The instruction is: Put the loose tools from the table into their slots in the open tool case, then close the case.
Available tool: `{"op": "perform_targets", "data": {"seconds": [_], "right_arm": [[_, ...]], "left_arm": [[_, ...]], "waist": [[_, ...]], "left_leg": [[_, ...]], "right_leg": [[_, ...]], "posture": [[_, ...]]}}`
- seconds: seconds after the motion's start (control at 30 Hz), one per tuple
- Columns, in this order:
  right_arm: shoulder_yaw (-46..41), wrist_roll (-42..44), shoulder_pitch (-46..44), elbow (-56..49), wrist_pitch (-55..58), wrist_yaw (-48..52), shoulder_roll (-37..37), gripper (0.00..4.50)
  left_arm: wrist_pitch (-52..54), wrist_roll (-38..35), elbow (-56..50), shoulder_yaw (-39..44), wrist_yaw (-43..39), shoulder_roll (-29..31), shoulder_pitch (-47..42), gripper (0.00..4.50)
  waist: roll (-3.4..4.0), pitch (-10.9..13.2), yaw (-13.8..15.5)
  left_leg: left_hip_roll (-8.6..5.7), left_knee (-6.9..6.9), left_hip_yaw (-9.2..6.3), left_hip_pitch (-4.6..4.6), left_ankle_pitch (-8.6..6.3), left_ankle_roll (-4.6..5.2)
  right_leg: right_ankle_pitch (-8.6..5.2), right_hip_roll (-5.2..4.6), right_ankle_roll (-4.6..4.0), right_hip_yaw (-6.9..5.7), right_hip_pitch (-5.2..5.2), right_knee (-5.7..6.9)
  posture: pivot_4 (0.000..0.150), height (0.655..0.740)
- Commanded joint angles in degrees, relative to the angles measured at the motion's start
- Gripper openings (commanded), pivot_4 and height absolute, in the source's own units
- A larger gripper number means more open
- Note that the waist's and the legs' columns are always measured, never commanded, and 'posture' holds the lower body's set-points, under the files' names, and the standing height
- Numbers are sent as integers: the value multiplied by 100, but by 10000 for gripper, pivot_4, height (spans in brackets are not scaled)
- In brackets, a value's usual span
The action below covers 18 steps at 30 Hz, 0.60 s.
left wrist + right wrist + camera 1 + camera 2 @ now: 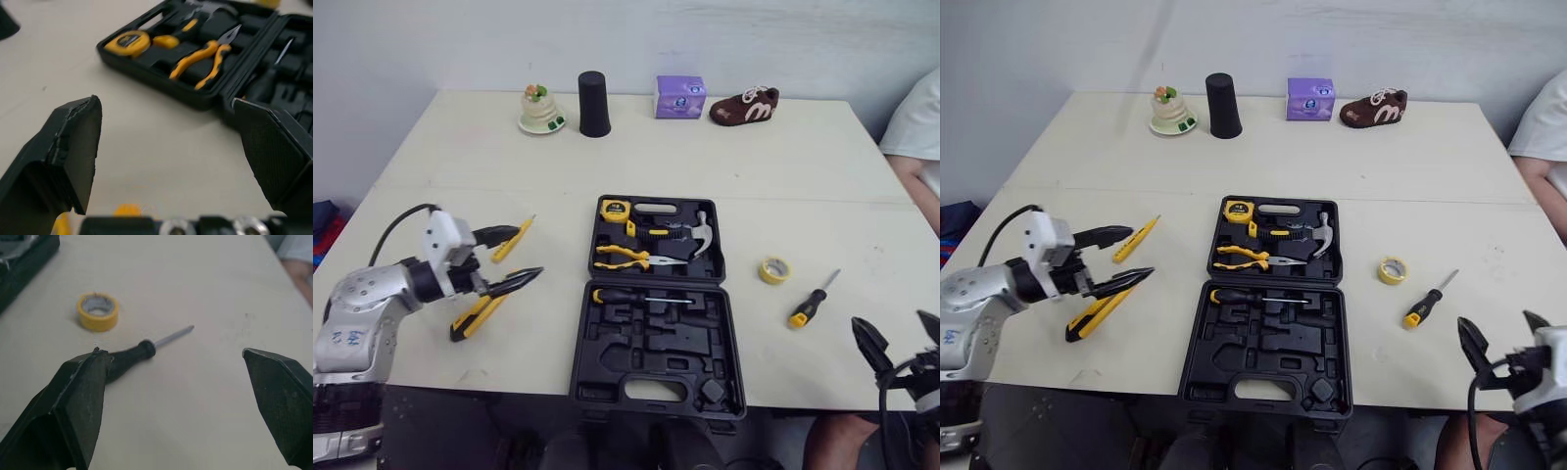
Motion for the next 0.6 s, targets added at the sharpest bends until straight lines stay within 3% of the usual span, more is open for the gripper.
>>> {"op": "perform_targets", "data": {"seconds": [0.03,0.2,0.3,0.6], "right_arm": [[40,1325,-48,-1058,1135,-1141,-57,45000],[798,2719,-1459,-942,2312,-4176,332,45000],[994,3261,-2028,-726,2483,-5300,414,45000],[1109,3858,-3226,705,2901,-6450,-85,45000]], "left_arm": [[394,-435,-732,-452,-269,-108,-360,44521],[1136,-928,-1831,-1150,75,-682,-820,44521],[1327,-1040,-1996,-1173,186,-767,-906,44521],[1311,-886,-2101,-1318,171,-680,-794,44521]], "waist": [[-5,3,10],[-43,15,-16],[-33,19,-24],[-33,19,-2]], "left_leg": [[1,4,0,-8,1,1],[-2,22,-10,-10,25,5],[-6,18,-3,-11,38,-12],[18,18,5,-37,58,-32]], "right_leg": [[0,2,2,0,-4,0],[16,6,32,5,6,1],[18,14,35,22,-1,2],[18,66,34,63,-40,7]], "posture": [[1500,7341],[1500,7341],[1500,7341],[1500,7341]]}}
